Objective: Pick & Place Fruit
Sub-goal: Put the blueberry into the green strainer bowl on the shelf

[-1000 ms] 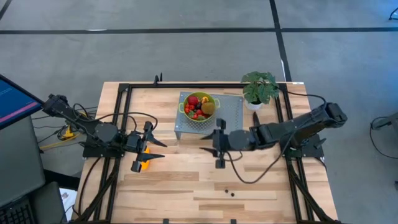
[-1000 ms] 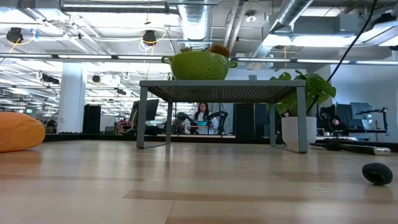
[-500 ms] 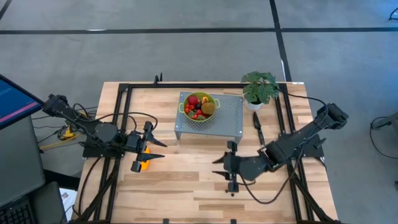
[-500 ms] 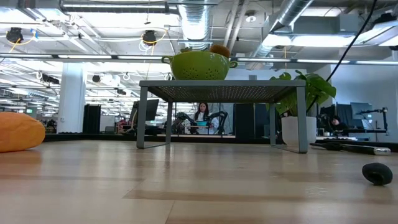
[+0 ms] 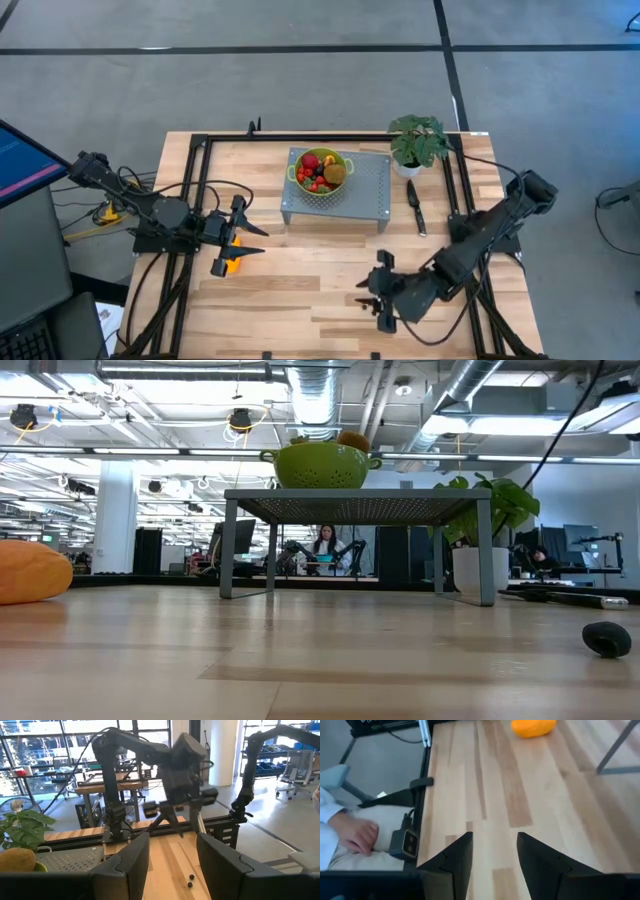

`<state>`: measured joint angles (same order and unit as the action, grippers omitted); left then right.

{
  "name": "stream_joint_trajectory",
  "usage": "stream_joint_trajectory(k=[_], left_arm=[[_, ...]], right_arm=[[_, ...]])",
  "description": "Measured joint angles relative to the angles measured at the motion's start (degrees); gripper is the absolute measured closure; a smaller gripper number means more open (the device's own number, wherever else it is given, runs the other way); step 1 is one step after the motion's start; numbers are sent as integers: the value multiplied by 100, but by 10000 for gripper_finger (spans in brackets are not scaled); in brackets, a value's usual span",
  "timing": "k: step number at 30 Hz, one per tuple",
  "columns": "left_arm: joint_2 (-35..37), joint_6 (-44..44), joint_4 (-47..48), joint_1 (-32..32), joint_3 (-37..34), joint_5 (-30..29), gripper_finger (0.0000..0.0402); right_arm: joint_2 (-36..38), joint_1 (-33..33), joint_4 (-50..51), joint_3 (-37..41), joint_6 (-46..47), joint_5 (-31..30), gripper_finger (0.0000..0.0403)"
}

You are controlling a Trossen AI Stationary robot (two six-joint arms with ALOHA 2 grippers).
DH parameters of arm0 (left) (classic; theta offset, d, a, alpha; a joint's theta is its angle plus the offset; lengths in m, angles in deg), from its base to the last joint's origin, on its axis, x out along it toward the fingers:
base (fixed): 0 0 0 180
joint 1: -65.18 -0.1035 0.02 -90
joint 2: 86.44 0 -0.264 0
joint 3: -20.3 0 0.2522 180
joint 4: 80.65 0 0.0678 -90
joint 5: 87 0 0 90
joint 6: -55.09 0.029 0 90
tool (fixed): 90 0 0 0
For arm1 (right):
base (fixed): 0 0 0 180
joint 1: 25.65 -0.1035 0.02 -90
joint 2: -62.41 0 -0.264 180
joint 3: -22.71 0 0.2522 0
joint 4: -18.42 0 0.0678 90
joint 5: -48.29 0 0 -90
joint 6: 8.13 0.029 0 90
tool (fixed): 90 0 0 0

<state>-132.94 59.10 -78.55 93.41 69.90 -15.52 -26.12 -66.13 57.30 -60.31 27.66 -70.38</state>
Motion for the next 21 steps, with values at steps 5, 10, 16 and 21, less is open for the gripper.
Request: stream_joint_trajectory(k=[5, 10, 16, 21], left_arm=[[1, -1, -2, 0, 0, 0, 243], [0, -2, -2, -2, 0, 2, 243], [0, 0, -2, -1, 0, 7, 243], [0, -2, -2, -2, 0, 9, 243]], right_arm=[[-519, -131, -4, -3, 321, 4, 253], [-1068, -246, 85, -3, 781, 113, 254], [-1665, -310, 192, -3, 1322, 304, 250], [-2017, -272, 262, -4, 1575, 533, 244]])
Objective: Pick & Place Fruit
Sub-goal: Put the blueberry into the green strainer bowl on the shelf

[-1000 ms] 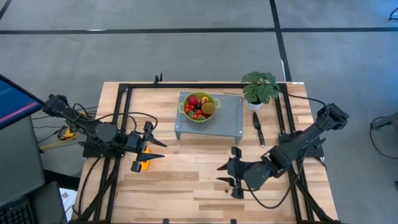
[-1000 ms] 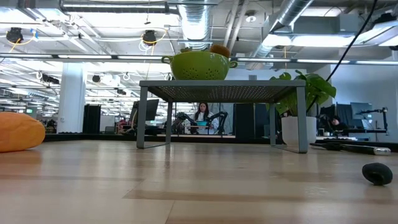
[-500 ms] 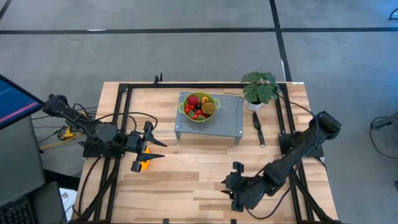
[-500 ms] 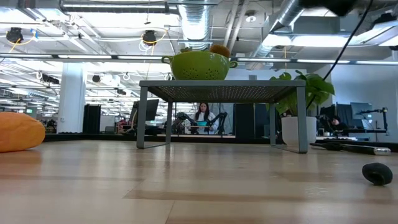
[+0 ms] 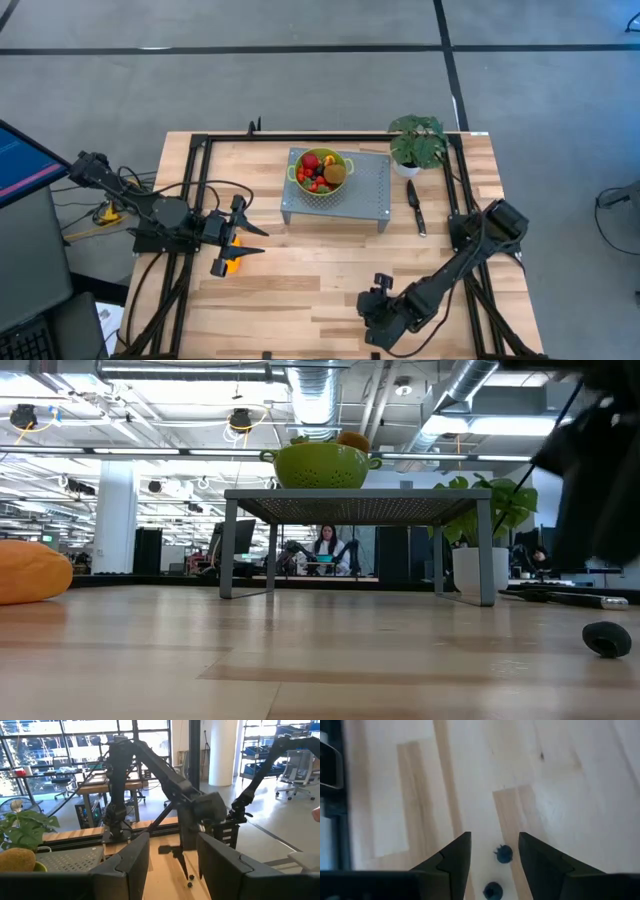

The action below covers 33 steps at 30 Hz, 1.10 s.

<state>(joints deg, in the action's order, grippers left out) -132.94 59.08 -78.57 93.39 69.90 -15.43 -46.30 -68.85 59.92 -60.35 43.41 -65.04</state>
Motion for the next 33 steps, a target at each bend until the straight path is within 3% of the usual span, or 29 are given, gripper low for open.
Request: stream_joint_trajectory(k=[15, 33], left_arm=[[0, 0, -13, 0, 1, 18, 243], [1, 0, -42, 1, 1, -7, 243]], right_arm=[[-492, 129, 53, -6, 220, 461, 255], [-492, 203, 140, -6, 207, 529, 309]])
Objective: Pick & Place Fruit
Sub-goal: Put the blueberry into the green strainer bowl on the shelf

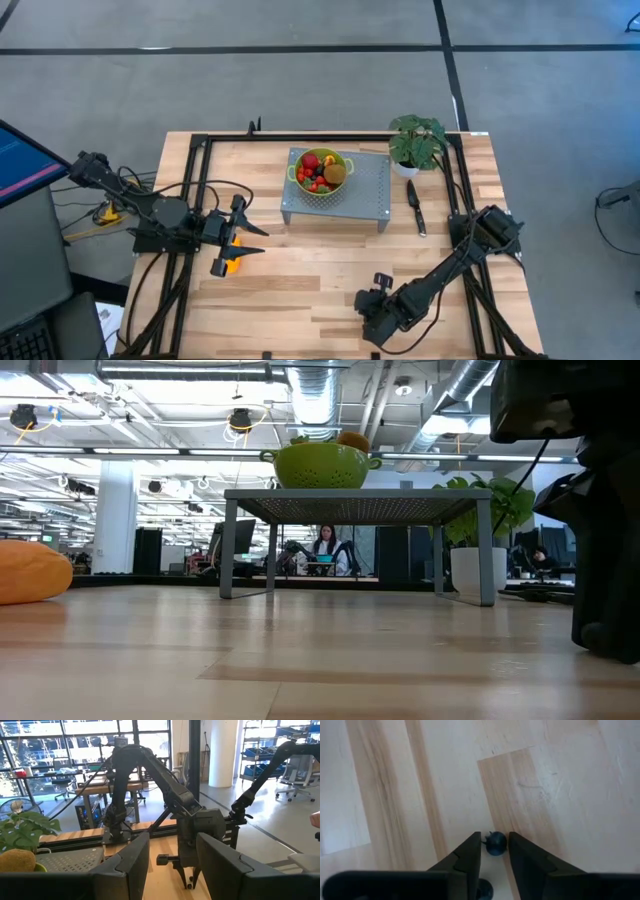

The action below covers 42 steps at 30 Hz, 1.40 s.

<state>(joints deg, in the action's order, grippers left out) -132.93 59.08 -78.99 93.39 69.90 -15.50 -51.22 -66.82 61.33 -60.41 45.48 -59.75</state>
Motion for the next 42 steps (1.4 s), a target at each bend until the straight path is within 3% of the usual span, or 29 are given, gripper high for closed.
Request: stream_joint_trajectory(k=[30, 42], left_arm=[[0, 0, -40, 2, 2, 27, 243], [2, 0, -97, 2, -1, 18, 243]], right_arm=[[13, 87, 46, -2, -171, 15, 333], [693, 604, 66, 2, -1390, 6, 333]])
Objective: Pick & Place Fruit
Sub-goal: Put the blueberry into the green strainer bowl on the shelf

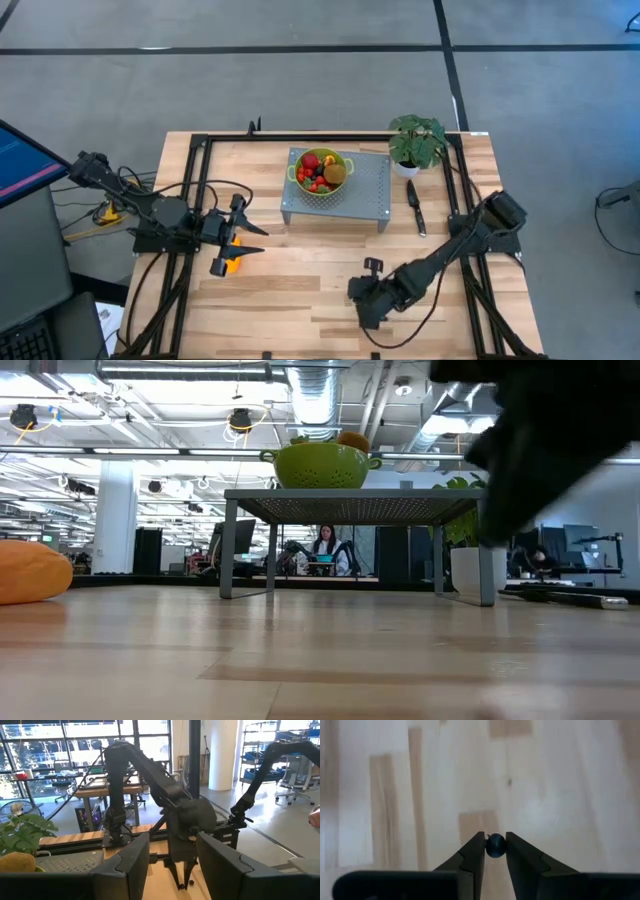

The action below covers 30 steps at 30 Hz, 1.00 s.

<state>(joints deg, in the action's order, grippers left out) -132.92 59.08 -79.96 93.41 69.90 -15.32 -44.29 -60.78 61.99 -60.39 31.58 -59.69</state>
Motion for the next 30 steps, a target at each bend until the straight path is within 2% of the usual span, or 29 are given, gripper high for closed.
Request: stream_joint_trajectory(k=[8, 17, 30], left_arm=[[0, 1, -16, -1, 1, -20, 243], [0, 0, -45, -2, 0, -15, 243], [0, 0, -104, 0, 2, 10, 243]], right_arm=[[805, 707, -56, -2, -1236, -6, 333], [1464, 1580, -642, -9, -2402, -6, 333], [1607, 2737, -2119, -9, -3699, 12, 333]])
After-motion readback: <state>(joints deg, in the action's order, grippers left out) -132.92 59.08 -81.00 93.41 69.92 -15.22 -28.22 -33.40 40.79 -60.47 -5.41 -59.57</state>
